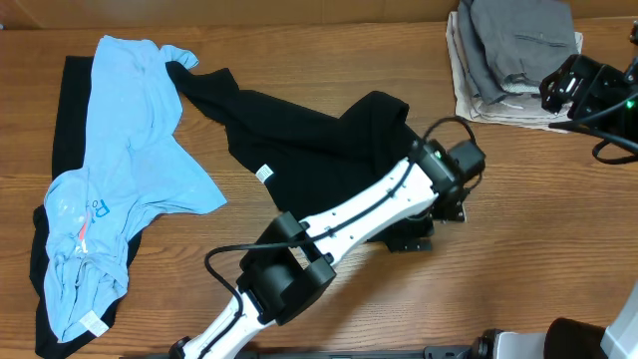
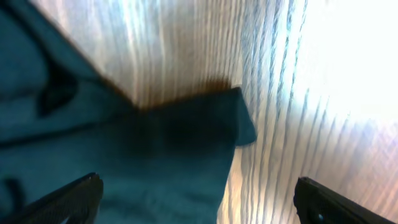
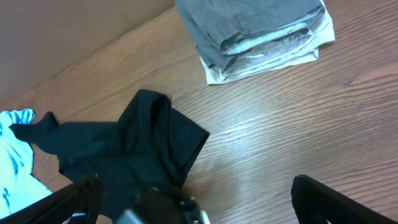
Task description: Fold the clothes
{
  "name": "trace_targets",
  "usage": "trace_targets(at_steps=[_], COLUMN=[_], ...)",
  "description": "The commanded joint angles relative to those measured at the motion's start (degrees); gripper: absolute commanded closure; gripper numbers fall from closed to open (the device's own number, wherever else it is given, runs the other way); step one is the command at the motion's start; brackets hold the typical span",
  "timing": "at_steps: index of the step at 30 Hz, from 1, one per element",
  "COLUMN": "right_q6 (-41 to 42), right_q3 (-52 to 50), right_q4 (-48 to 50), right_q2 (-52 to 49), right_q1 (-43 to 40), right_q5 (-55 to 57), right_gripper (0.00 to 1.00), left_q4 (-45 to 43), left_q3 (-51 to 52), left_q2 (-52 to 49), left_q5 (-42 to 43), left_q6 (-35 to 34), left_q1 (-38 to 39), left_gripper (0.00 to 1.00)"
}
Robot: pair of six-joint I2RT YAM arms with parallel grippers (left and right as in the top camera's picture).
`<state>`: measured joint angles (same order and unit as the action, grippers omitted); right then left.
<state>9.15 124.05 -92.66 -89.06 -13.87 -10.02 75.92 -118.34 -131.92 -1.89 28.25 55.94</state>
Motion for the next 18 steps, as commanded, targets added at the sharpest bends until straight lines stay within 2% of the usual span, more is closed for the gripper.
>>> trace_targets(at_steps=[1,5,13,18], right_q6=[-0.5,-0.5,-0.5,-0.5], right_q3=[0.0,0.0,0.0,0.0], right_q4=[-0.1,-0.1,-0.5,-0.7], right_q2=[-0.6,-0.7,-0.7,-0.7], right_q1=[-0.2,-0.2,-0.2,-0.1], right_q5=[0.5,0.5,0.1,-0.1], right_gripper=[0.0,0.0,0.0,0.0], left_q4=[-3.8,-10.6,-10.9,-10.6], left_q3=[3.6,7.6,8.4,8.7], left_q2=[0.0,0.0,0.0,0.0], left_q5=[-0.7,-2.1,-2.9,-1.0], left_q6=[-3.7,-5.1,-4.6,-1.4], left_q1=[0.4,1.0,1.1,1.2], left_gripper=[0.0,0.0,0.0,0.16])
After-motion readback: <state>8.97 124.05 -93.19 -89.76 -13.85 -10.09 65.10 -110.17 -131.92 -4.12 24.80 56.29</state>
